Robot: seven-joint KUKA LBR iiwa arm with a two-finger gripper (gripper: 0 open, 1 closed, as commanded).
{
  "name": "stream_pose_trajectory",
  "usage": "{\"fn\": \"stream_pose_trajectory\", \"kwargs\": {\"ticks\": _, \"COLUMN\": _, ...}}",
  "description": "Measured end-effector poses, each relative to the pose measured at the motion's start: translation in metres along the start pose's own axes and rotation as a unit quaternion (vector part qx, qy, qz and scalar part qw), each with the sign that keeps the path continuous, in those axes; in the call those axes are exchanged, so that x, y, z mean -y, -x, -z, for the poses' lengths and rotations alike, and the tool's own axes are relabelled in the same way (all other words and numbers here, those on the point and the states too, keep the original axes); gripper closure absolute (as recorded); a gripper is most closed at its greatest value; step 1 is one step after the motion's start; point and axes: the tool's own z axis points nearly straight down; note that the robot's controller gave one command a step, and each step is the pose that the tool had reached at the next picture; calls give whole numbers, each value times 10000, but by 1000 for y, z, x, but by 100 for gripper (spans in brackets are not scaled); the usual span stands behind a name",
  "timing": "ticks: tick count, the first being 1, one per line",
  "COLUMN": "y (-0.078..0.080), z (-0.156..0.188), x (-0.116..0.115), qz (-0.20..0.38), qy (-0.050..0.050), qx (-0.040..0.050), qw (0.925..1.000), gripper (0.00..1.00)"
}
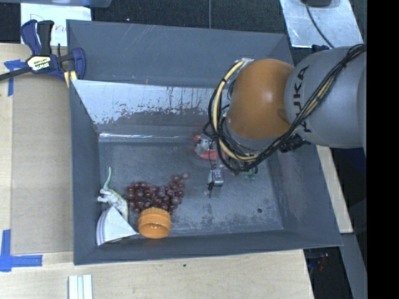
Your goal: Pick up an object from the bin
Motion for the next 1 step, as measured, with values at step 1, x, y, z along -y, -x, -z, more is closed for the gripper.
{"fn": "stream_pose_trajectory", "kwargs": {"ticks": 1, "y": 2, "z": 4, "x": 0, "qz": -6, "qy": 1, "qx": 42, "qw": 10000, "gripper": 0}}
